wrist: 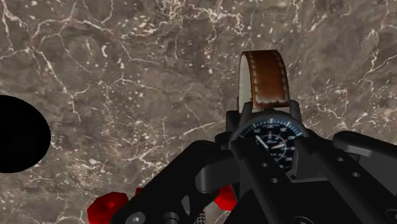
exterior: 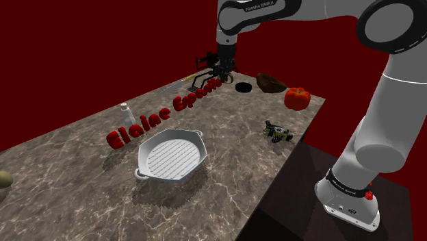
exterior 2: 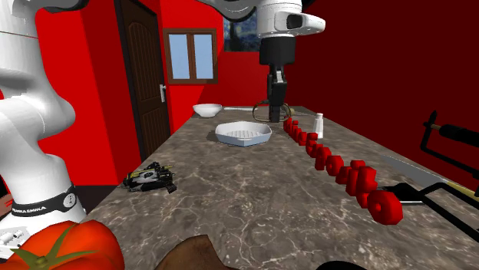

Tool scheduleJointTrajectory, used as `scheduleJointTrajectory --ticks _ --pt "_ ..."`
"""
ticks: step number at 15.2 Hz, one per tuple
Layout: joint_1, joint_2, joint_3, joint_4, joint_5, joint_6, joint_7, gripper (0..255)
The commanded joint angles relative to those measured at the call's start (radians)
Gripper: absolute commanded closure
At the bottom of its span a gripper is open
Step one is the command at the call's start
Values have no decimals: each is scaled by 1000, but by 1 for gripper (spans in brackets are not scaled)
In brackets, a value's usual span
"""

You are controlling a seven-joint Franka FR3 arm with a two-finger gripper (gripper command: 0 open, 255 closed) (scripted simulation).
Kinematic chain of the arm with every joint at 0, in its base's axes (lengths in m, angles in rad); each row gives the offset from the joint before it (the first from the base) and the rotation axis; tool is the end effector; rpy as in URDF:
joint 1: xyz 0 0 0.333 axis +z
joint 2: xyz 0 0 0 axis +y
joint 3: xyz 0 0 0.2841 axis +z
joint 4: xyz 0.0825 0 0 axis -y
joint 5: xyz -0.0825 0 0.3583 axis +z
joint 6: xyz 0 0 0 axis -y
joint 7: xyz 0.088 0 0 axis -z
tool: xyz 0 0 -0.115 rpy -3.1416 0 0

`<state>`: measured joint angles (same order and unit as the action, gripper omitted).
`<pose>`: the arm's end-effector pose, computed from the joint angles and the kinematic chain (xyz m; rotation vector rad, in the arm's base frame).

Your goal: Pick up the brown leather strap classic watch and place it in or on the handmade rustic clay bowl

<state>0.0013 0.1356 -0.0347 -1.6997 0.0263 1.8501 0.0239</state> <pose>0.5770 -0.0162 0.4757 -3.1193 0.0999 -0.0234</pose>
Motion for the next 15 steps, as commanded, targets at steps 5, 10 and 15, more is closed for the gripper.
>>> scheduleJointTrajectory --ticks 5,10,15 --pt "-74 -43 -59 -50 6 3 -136 255" --pt "-137 -43 -110 -52 13 1 -252 255" --pt "-201 -19 -161 -23 23 -8 -368 255"
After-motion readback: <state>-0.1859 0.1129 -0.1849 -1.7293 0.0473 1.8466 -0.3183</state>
